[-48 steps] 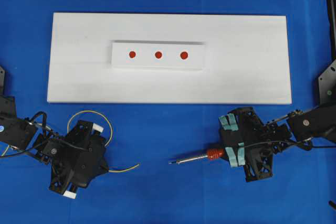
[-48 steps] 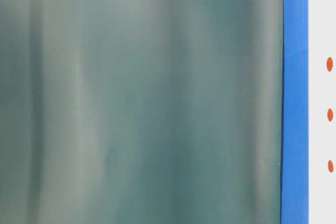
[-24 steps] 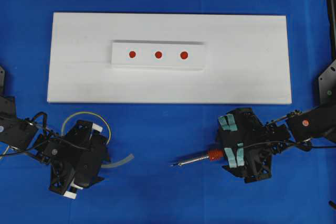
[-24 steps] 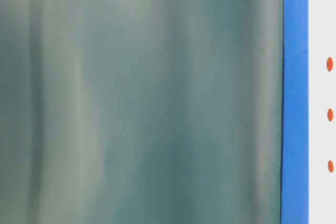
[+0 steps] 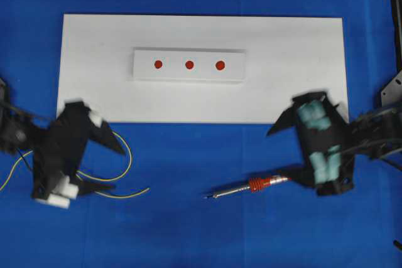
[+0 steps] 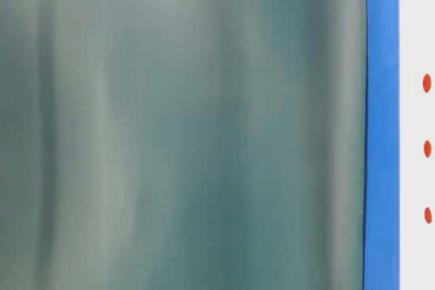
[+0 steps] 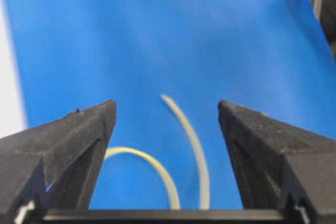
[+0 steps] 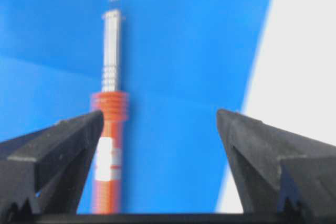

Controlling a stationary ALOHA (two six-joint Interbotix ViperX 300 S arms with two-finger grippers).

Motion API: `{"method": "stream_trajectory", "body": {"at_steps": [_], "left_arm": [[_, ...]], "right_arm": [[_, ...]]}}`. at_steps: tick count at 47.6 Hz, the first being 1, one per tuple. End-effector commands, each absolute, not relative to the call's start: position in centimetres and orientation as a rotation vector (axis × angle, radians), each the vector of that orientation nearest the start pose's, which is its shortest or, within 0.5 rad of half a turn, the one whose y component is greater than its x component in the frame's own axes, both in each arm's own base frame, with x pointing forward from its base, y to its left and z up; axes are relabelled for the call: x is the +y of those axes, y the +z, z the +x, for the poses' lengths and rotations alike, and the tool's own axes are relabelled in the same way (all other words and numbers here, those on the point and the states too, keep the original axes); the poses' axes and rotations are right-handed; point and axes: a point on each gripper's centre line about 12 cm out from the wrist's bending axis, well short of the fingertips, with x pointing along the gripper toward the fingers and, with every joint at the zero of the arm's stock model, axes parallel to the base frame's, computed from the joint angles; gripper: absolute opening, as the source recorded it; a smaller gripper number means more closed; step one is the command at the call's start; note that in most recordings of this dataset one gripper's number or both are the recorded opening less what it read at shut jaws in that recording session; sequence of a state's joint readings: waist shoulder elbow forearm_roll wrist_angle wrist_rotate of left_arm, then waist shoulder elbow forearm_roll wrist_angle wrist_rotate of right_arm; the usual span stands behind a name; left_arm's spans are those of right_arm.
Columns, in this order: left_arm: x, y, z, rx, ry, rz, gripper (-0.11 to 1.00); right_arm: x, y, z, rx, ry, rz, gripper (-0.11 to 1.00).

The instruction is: Touch the tip of the soldering iron to the tip of the solder at the mark.

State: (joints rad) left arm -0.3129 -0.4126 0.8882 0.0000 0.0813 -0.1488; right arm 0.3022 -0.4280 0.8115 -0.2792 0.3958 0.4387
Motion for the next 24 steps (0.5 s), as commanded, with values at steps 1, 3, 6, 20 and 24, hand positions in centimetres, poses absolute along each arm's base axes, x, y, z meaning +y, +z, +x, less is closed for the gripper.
{"method": "stream_trajectory", "body": {"at_steps": [1,3,6,20,24], "left_arm": [[-7.7,24.8,28.2,0.491,-0.232,-0.048,0.72],[-6.8,25.4,27.9,0.464,-0.215,-0.035,0.73],[-5.5,26.2,27.1,0.424,-0.188,-0.006,0.72],[-2.5,27.8,22.5,0.282,-0.111,0.035,0.72],[-2.2,27.5,21.0,0.255,-0.108,0.032,0.72]], "right_arm": [[6.0,25.8,27.8,0.684,0.081,-0.011,0.82],[5.1,26.4,27.3,0.657,0.060,-0.019,0.82],[3.9,27.0,26.5,0.622,0.031,-0.028,0.82],[1.6,28.5,20.2,0.444,-0.004,0.014,0.82],[1.5,27.8,18.6,0.406,0.004,0.036,0.82]]}}
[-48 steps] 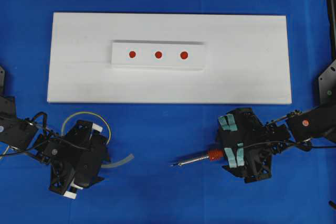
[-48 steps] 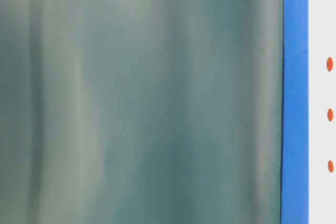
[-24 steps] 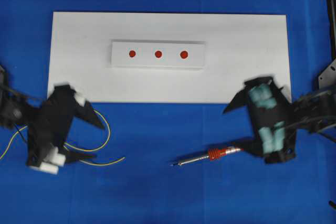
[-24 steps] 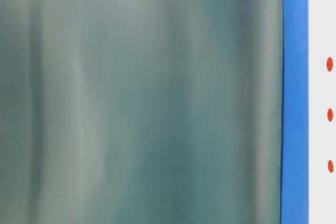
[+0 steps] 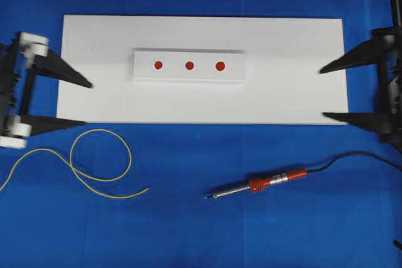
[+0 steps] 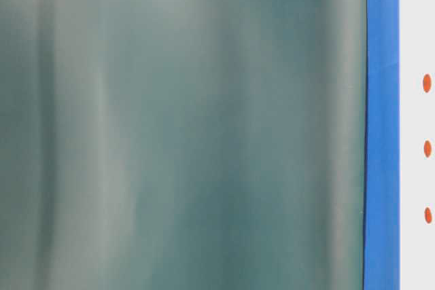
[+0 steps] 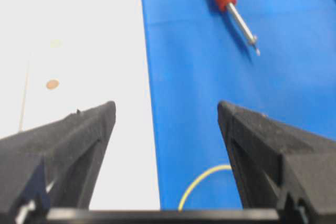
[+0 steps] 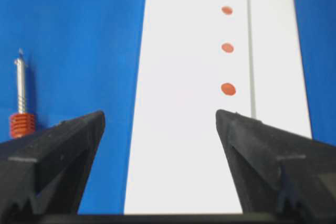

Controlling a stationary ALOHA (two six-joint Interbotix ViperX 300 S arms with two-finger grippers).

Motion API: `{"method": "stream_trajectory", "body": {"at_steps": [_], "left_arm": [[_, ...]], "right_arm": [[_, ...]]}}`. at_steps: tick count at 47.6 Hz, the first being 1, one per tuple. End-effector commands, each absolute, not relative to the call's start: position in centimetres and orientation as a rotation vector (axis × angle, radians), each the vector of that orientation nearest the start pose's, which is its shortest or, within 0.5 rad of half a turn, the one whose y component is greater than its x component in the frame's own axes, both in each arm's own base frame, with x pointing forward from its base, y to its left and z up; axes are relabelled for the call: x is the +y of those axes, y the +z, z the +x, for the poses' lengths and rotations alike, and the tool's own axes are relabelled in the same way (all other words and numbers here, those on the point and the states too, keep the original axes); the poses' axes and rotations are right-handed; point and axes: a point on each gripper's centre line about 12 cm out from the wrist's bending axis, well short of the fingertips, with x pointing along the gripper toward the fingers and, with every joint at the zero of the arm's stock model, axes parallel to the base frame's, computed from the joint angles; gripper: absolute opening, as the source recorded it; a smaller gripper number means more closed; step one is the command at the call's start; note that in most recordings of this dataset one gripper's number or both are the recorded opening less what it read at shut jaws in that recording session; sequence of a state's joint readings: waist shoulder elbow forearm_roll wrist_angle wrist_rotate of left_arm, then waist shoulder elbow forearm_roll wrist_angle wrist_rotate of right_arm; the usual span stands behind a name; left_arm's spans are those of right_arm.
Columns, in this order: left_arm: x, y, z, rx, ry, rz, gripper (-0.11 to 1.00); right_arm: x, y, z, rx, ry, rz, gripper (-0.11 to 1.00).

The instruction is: Touch the tip of the soldering iron to the tip of the solder at the mark.

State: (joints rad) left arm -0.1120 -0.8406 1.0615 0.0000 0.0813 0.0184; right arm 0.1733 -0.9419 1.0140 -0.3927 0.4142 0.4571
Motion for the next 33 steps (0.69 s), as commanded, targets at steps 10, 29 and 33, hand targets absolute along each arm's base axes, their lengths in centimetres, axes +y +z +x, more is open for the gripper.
{"method": "stream_trajectory", "body": {"at_steps": [10,29,33], "left_arm": [[-1.8,25.0,17.3,0.199,-0.106,0.017,0.71],[-1.5,21.5,14.5,0.179,-0.106,0.016,0.70],[-1.5,21.6,14.5,0.176,-0.106,0.015,0.70]], "right_arm": [[1.4,24.5,16.7,0.391,0.018,0.093,0.81],[1.9,21.5,16.7,0.401,0.055,0.127,0.81],[1.9,21.4,16.8,0.406,0.054,0.128,0.81]]}}
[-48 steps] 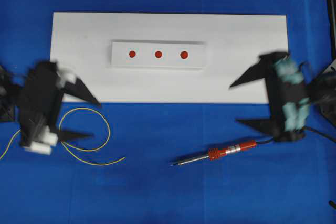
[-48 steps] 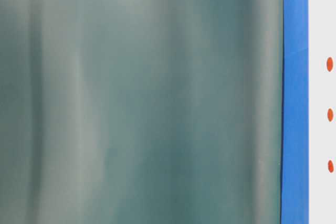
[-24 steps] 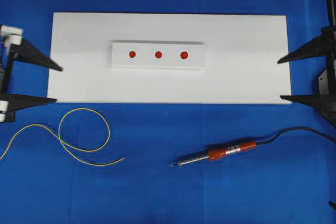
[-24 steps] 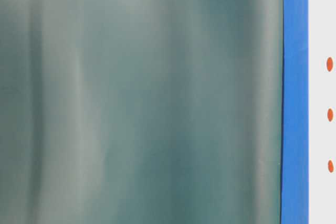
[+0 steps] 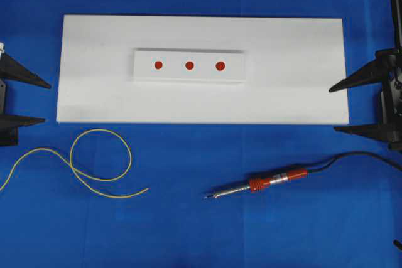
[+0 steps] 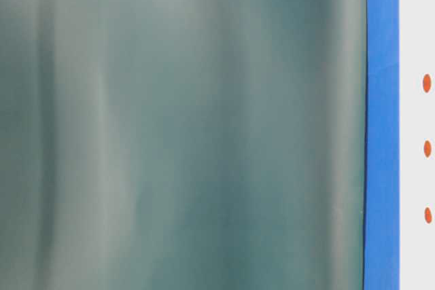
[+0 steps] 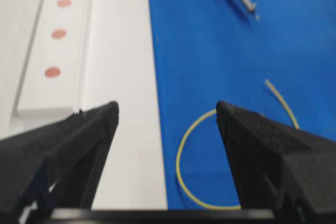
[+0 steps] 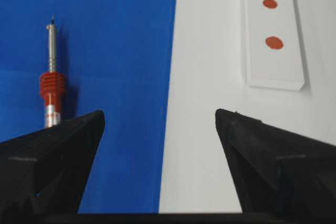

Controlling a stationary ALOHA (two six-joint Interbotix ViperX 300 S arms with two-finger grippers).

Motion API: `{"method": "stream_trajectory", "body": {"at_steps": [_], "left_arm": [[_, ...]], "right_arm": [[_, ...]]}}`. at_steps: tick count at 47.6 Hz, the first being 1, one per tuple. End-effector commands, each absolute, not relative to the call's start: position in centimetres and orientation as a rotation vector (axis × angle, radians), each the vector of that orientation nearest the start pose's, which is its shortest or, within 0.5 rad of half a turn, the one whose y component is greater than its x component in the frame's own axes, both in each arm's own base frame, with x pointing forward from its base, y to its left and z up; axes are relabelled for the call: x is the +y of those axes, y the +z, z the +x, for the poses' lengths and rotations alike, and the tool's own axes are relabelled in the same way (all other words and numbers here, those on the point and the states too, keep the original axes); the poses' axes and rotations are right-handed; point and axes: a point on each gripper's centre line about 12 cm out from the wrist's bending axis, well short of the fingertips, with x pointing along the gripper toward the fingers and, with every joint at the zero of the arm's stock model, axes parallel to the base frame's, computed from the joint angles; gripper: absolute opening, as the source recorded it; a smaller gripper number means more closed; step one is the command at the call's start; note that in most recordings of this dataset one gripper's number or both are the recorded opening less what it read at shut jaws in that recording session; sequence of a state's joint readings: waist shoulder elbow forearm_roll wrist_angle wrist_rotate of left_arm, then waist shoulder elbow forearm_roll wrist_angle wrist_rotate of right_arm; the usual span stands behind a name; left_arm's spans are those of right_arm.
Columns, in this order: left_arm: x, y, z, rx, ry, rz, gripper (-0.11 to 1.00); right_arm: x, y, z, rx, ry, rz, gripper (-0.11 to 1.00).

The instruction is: Touch the tip of the soldering iron to the tip of the solder at the mark.

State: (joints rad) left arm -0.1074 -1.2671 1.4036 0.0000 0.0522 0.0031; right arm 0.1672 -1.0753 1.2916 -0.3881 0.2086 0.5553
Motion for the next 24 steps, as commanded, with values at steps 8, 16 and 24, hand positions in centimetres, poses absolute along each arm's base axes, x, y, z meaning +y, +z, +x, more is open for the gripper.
{"method": "stream_trajectory", "body": {"at_steps": [8,16,24], "left_arm": [[-1.54,21.54,14.53,0.178,-0.106,0.014,0.70],[-1.54,21.60,14.52,0.176,-0.106,0.014,0.70],[-1.54,21.60,14.52,0.176,-0.106,0.014,0.70]], "right_arm": [[1.91,21.41,16.77,0.404,0.054,0.129,0.79],[1.88,21.47,16.79,0.403,0.053,0.129,0.76],[1.91,21.38,16.78,0.406,0.054,0.128,0.76]]}}
